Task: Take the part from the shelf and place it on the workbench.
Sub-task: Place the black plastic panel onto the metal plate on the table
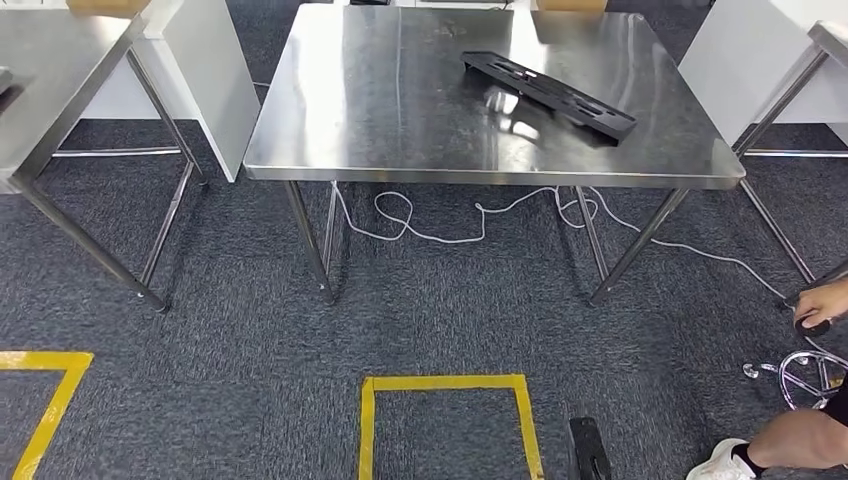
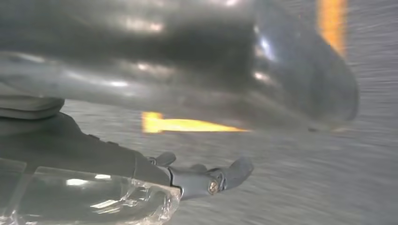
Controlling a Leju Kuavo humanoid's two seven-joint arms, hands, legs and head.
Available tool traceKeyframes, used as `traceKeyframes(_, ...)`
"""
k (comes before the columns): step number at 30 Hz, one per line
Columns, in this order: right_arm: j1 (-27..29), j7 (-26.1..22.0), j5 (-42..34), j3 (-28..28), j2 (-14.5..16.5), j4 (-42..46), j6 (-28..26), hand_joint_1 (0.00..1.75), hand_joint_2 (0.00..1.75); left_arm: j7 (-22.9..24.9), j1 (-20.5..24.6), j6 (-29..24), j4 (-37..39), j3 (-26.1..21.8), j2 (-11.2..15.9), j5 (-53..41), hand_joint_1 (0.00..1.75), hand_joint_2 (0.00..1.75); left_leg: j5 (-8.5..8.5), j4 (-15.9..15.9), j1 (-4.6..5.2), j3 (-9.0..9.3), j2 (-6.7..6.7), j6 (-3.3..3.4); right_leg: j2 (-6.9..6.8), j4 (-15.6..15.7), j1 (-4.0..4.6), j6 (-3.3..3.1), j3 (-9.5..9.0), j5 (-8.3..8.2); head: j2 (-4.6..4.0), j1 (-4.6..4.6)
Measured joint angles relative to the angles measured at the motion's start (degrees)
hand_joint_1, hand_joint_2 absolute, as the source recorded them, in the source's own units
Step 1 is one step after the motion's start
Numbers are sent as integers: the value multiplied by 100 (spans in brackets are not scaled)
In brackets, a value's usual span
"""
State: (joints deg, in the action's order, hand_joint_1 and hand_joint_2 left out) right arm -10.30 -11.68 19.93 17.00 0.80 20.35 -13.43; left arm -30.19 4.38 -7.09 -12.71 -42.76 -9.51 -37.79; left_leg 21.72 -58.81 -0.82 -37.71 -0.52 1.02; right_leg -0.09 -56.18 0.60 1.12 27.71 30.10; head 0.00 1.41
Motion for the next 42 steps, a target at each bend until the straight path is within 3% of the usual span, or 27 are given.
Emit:
traceKeyframes(2,76,235,-24,2,-10,-174,7,0,0,-67,-16,29,1,-9,-9,-52,0,0,143,-47,-14,-39,12,-63,-21,118,-49,-156,-3,-146,0,-3)
traceKeyframes(3,121,311,-43,7,-3,-240,11,0,0,-98,-24,44,2,-10,-7,-74,0,0,363,-195,-18,-84,20,-82,-33,169,-90,-235,14,-228,0,-13)
traceKeyframes(5,231,485,-89,28,-4,-375,19,0,0,-148,-32,73,3,-9,-4,-117,0,0,918,-792,-34,-211,27,-133,-55,175,-67,-306,117,-341,0,-34)
traceKeyframes(6,293,567,-111,45,-5,-435,20,0,0,-163,-34,83,3,-9,-4,-138,0,0,1083,-1100,-42,-252,29,-165,-66,161,-51,-308,187,-385,0,-36)
traceKeyframes(7,353,639,-132,67,-5,-493,21,0,0,-176,-35,90,3,-8,-4,-157,0,0,1118,-1290,-47,-230,31,-191,-76,135,-39,-294,265,-426,0,-36)
traceKeyframes(8,403,690,-143,87,-5,-535,22,0,0,-184,-36,94,3,-8,-4,-169,0,0,1040,-1285,-49,-120,33,-204,-82,98,-34,-280,345,-458,0,-36)
traceKeyframes(9,443,733,-150,108,-5,-573,22,0,0,-193,-35,94,3,-8,-4,-180,0,0,903,-1071,-50,98,35,-202,-83,50,-33,-267,427,-485,0,-40)
traceKeyframes(11,496,797,-153,134,3,-628,22,0,0,-213,-21,93,3,-7,-1,-188,0,0,805,-339,-35,636,36,-134,-81,-54,-26,-227,562,-523,0,-42)
traceKeyframes(13,517,832,-153,150,9,-670,23,0,0,-227,-7,90,3,-5,5,-190,0,0,845,100,4,910,42,-39,-84,-102,-22,-155,619,-570,0,-43)
traceKeyframes(16,531,856,-151,167,2,-717,22,0,0,-237,-7,84,8,-5,-1,-190,0,0,706,216,13,867,63,87,-80,-95,-5,-35,665,-648,0,-61)
traceKeyframes(17,539,868,-146,169,-1,-730,22,0,0,-241,-3,84,11,-5,-6,-190,0,0,623,273,-9,826,75,136,-66,-165,2,-34,719,-569,0,-57)
traceKeyframes(18,547,884,-132,171,-5,-742,22,0,0,-248,1,84,14,-5,-12,-190,0,0,530,329,-39,769,87,165,-46,-342,0,-49,809,-393,0,-46)
traceKeyframes(20,551,932,-79,171,-7,-760,22,0,0,-267,6,84,16,-5,-16,-191,0,0,385,369,-80,614,96,171,-10,-1009,-63,-86,1041,122,0,-15)
traceKeyframes(21,554,958,-39,171,-8,-766,22,0,0,-276,4,82,17,-5,-17,-193,0,0,322,369,-101,522,101,141,-3,-1392,-105,-51,1130,302,0,-6)
traceKeyframes(22,561,984,4,170,-9,-772,21,0,0,-287,0,74,20,-5,-19,-197,0,0,262,367,-124,432,108,106,-2,-1674,-149,30,1152,350,0,-3)
traceKeyframes(23,571,1011,55,169,-10,-778,17,0,0,-298,-5,63,25,-5,-20,-205,0,0,207,363,-154,348,115,60,-2,-1797,-201,148,1093,271,0,-3)
traceKeyframes(25,595,1078,189,154,-7,-787,-5,0,0,-326,-14,44,38,-5,-25,-237,0,0,99,338,-230,216,128,-54,-3,-1431,-317,395,671,-33,0,-2)
traceKeyframes(26,602,1123,272,134,10,-791,-22,0,0,-339,-17,42,41,-5,-23,-255,0,0,59,304,-245,157,129,-116,1,-993,-366,475,321,-89,0,18)
traceKeyframes(27,607,1172,358,108,15,-794,-47,0,0,-349,-18,43,44,-4,-26,-274,0,0,20,259,-253,110,127,-179,25,-528,-370,493,8,-32,0,43)
traceKeyframes(29,614,1277,504,36,47,-814,-95,0,0,-361,-17,48,45,0,-29,-303,0,0,-61,190,-233,41,121,-265,65,39,-349,416,-328,187,0,72)
traceKeyframes(31,651,1376,593,-24,68,-839,-132,0,0,-355,-19,55,52,5,-38,-316,0,0,-129,189,-261,22,125,-298,69,64,-359,295,-299,256,0,14)
traceKeyframes(32,675,1415,625,-46,82,-848,-148,0,0,-343,-22,58,55,6,-40,-317,0,0,-70,135,-280,-4,131,-295,57,45,-364,242,-287,240,0,-27)
traceKeyframes(34,704,1474,684,-90,110,-865,-176,0,0,-315,-22,63,60,8,-46,-319,0,0,324,-335,-272,-194,130,-259,30,35,-334,104,-244,186,0,-82)
traceKeyframes(36,705,1505,754,-153,133,-876,-193,0,0,-289,-22,63,60,8,-46,-311,0,0,847,-1215,-206,-519,106,-193,28,31,-245,-12,-165,126,0,-100)
traceKeyframes(38,710,1534,811,-212,151,-884,-193,0,0,-274,-24,61,60,8,-46,-302,0,0,1013,-1708,-144,-625,85,-109,66,26,-153,-86,-104,84,0,-111)
traceKeyframes(40,722,1562,840,-254,158,-891,-192,0,0,-274,-25,60,60,8,-46,-299,0,0,793,-1315,-77,-275,21,31,142,24,-83,-110,-102,66,0,-112)
traceKeyframes(42,721,1573,858,-292,181,-898,-190,0,0,-275,-32,58,62,8,-34,-299,0,0,562,-550,-16,246,-208,205,230,15,-47,-101,-98,56,0,-93)
